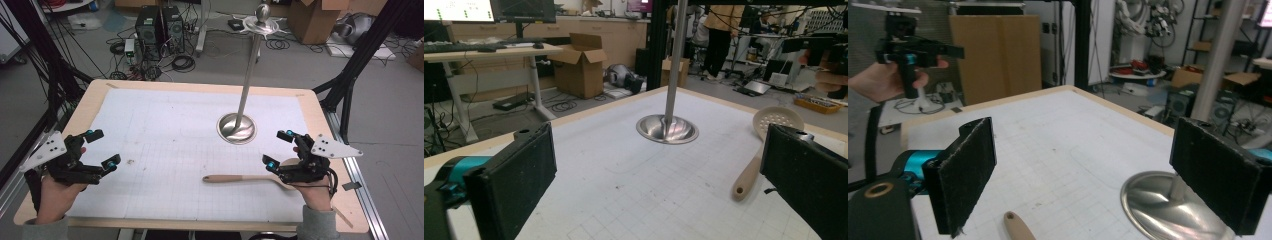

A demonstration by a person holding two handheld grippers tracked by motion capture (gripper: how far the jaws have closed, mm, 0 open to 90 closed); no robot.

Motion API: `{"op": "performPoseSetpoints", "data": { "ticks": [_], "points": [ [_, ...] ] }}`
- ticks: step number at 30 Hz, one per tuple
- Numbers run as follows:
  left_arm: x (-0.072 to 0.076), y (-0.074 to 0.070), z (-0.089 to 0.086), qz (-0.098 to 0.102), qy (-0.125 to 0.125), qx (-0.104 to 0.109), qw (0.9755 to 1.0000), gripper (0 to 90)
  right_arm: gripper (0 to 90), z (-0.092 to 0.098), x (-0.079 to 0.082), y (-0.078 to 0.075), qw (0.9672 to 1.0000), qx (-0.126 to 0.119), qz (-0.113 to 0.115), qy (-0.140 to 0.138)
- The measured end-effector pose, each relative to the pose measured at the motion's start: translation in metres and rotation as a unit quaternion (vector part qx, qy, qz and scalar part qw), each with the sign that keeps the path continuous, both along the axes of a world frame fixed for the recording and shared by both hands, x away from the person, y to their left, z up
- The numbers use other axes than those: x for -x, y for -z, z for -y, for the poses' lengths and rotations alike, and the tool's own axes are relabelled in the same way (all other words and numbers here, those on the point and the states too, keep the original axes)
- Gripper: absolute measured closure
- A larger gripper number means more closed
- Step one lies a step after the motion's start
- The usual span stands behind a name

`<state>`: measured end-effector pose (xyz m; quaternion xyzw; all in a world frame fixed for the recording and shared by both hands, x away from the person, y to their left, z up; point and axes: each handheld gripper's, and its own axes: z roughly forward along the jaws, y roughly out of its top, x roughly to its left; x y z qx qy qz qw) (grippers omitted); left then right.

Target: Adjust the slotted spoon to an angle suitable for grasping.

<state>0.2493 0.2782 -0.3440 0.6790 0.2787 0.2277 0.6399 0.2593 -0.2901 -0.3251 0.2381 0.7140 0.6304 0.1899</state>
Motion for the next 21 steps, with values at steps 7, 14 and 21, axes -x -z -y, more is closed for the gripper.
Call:
{"op": "performPoseSetpoints", "data": {
  "ticks": [7,14,21],
  "points": [
    [-0.001,0.001,0.003,-0.003,0.003,-0.003,1.0,2.0,10.8,-0.004,-0.001,0.002,0.9997,0.024,0.0,0.005],
    [-0.002,0.003,0.004,-0.008,0.003,-0.004,1.0,2.0,24.5,-0.009,-0.001,0.005,0.9989,0.043,-0.014,-0.017],
    [-0.004,0.004,0.005,-0.012,0.004,-0.003,0.9999,2.0,49.2,-0.015,-0.001,0.012,0.9971,0.071,-0.008,-0.027]
  ]
}}
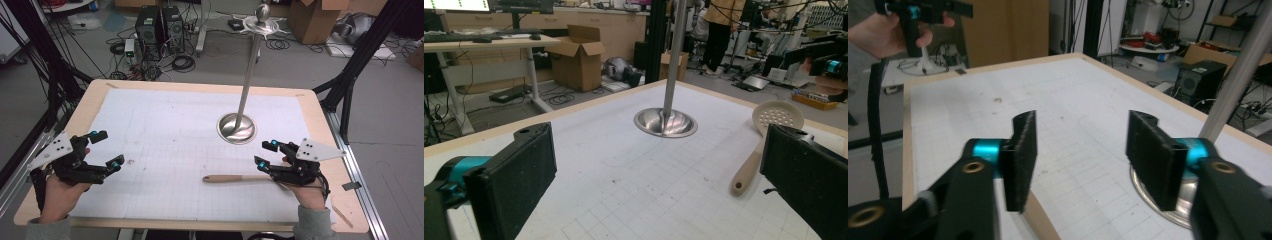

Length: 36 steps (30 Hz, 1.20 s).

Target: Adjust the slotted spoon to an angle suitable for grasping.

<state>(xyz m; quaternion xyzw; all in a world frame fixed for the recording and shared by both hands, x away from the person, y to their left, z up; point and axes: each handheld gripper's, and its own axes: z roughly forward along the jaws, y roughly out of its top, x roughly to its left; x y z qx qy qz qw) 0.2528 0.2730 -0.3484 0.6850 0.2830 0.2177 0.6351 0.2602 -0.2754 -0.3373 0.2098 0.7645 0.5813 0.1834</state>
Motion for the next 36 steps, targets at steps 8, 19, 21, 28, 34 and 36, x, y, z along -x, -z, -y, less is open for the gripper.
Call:
{"op": "performPoseSetpoints", "data": {
  "ticks": [8,19,21,28,34,36],
  "points": [
    [-0.003,0.003,0.002,-0.007,0.003,-0.002,1.0,2.0,71.6,-0.008,-0.001,0.008,0.9994,0.021,-0.009,-0.025],
    [-0.007,0.008,0.004,-0.016,0.005,-0.005,0.9999,2.0,89.4,-0.024,-0.007,0.024,0.9972,0.046,-0.018,-0.055],
    [-0.007,0.008,0.004,-0.017,0.005,-0.005,0.9998,2.0,89.5,-0.029,-0.007,0.027,0.9968,0.053,-0.014,-0.058],
    [-0.009,0.011,0.004,-0.022,0.006,-0.006,0.9997,2.0,89.6,-0.04,-0.012,0.041,0.9946,0.058,-0.037,-0.078],
    [-0.01,0.011,0.005,-0.022,0.008,-0.007,0.9997,2.0,89.6,-0.051,-0.015,0.05,0.9912,0.08,-0.05,-0.093],
    [-0.01,0.012,0.005,-0.022,0.007,-0.007,0.9997,2.0,89.6,-0.054,-0.014,0.052,0.9904,0.085,-0.048,-0.098]
  ]
}}
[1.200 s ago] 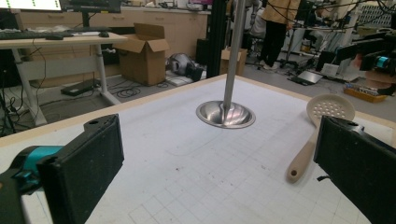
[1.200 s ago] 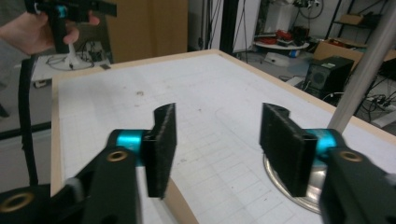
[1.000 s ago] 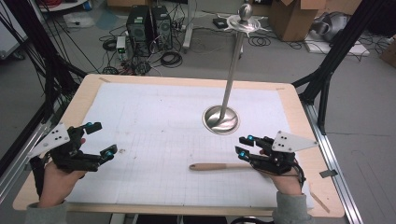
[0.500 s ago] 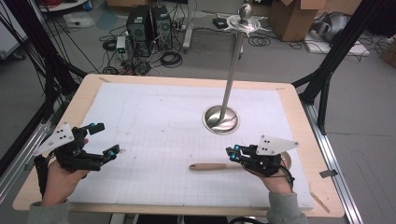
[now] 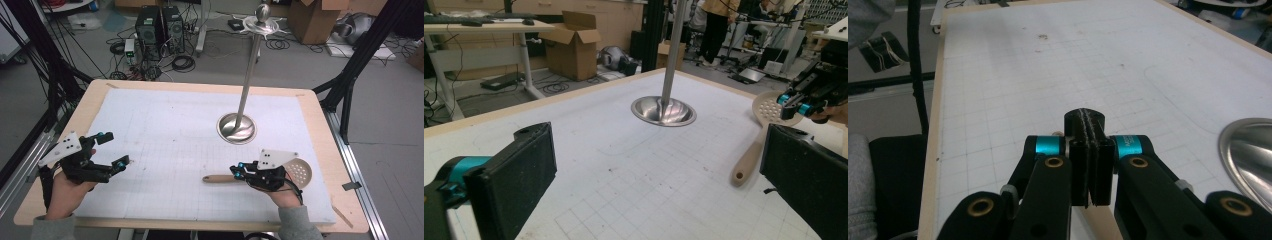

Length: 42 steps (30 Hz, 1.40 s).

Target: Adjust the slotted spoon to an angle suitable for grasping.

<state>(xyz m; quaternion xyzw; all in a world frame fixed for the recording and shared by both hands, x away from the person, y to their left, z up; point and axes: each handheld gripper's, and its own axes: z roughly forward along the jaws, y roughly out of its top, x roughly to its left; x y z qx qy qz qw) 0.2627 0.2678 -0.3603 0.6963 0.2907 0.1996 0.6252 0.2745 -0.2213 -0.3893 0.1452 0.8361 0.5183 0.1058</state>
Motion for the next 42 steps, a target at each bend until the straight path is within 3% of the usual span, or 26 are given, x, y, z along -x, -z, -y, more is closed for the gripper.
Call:
{"op": "performPoseSetpoints", "data": {
  "ticks": [5,12,17,42],
  "points": [
    [-0.001,0.001,0.0,-0.001,0.001,-0.002,1.0,2.0,89.6,-0.009,-0.001,0.008,0.9998,0.012,-0.005,-0.014],
    [-0.001,0.002,0.001,-0.004,0.0,-0.003,1.0,2.0,89.7,-0.022,-0.006,0.024,0.9984,0.036,-0.034,-0.026],
    [-0.002,0.004,0.001,-0.006,0.0,-0.003,1.0,2.0,89.8,-0.029,-0.008,0.033,0.9971,0.055,-0.042,-0.032],
    [0.001,0.008,-0.005,-0.014,-0.007,-0.01,0.9998,2.0,89.7,-0.045,-0.018,0.052,0.9929,0.087,-0.069,-0.043]
  ]
}}
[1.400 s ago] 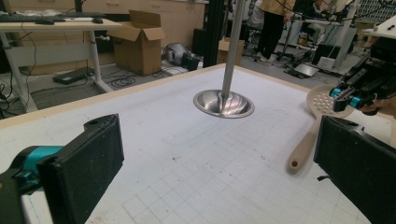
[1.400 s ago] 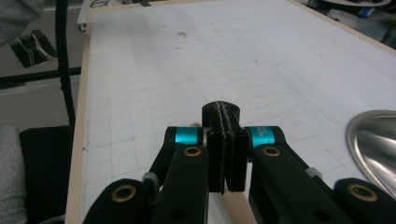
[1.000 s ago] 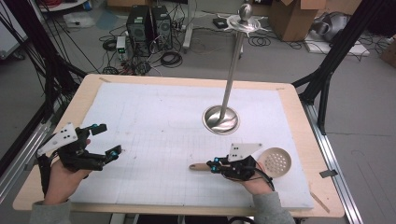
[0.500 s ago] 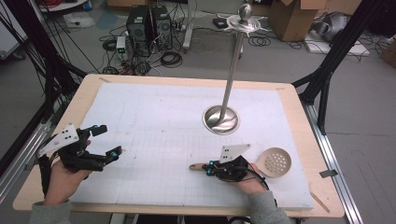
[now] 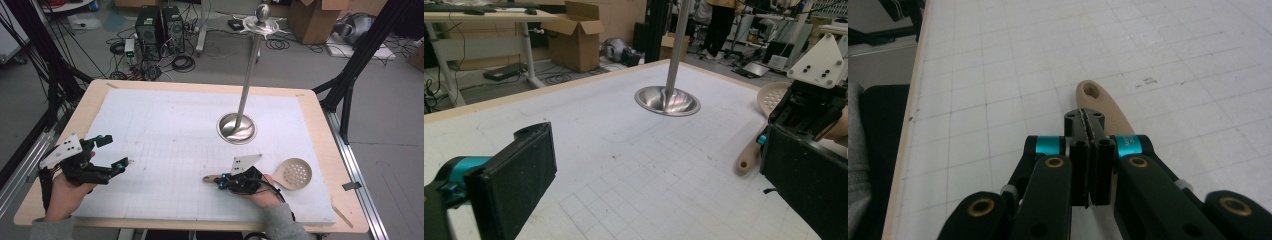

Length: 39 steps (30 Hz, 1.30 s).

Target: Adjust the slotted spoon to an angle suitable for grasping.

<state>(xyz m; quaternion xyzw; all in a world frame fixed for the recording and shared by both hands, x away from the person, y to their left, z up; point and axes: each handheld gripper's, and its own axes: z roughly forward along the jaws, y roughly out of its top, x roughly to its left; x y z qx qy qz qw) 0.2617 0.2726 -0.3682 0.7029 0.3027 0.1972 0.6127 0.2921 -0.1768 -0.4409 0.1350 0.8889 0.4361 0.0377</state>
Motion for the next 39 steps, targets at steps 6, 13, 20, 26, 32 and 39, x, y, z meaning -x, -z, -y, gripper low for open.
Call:
{"op": "performPoseSetpoints", "data": {
  "ticks": [6,13,20,26,32,39],
  "points": [
    [0.001,0.001,-0.002,-0.002,-0.003,0.001,1.0,2.0,89.7,-0.003,-0.002,0.003,1.0,0.005,0.002,0.002],
    [0.003,0.001,-0.006,-0.002,-0.006,0.0,1.0,2.0,89.7,-0.005,-0.006,0.004,0.9998,0.008,0.004,0.019],
    [0.007,0.003,-0.009,-0.004,-0.01,-0.002,0.9999,2.0,89.7,-0.007,-0.013,0.005,0.9992,0.006,0.008,0.038],
    [0.012,0.002,-0.017,-0.003,-0.017,-0.001,0.9999,2.0,89.7,-0.011,-0.018,0.006,0.9987,0.008,0.008,0.05],
    [0.015,0.001,-0.02,-0.002,-0.022,0.001,0.9998,2.0,89.7,-0.011,-0.024,0.007,0.9976,0.006,0.011,0.067],
    [0.018,0.002,-0.021,-0.003,-0.024,-0.004,0.9997,2.0,89.7,-0.008,-0.029,0.006,0.9958,-0.002,0.008,0.091]
  ]
}}
